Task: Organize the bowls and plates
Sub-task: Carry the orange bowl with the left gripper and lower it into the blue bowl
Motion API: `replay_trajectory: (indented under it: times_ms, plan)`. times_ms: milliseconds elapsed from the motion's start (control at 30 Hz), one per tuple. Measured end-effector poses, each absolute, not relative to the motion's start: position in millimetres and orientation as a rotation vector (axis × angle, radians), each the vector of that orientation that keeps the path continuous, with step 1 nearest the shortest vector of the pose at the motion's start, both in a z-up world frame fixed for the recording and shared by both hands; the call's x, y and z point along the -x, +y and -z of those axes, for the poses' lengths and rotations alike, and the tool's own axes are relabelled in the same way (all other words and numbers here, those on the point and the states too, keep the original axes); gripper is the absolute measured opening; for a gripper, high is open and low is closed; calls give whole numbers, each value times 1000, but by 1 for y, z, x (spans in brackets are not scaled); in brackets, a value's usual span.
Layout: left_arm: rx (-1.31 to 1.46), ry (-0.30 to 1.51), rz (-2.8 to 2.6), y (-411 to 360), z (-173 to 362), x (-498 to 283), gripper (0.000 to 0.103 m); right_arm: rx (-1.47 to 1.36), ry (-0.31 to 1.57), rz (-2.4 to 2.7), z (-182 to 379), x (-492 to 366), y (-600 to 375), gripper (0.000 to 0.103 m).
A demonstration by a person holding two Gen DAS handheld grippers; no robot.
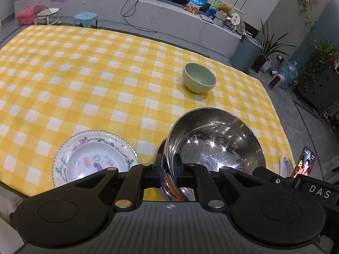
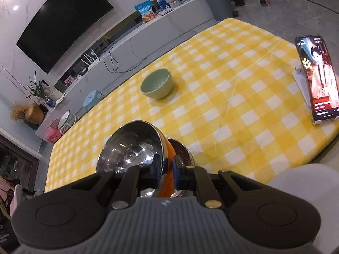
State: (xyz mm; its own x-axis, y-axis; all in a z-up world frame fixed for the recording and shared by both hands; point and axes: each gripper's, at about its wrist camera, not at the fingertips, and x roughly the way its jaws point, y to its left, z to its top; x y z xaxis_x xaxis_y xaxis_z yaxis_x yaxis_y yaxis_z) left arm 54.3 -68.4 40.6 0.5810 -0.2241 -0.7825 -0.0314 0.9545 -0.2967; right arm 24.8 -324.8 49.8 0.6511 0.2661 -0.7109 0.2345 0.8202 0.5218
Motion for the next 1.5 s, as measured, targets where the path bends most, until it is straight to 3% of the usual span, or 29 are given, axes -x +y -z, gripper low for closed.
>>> replay_trajectory:
  times_ms: [1500]
  plan:
    - [149,976,152,-82,-15,-68,12,-636,967,20,-9,-41,-324,10]
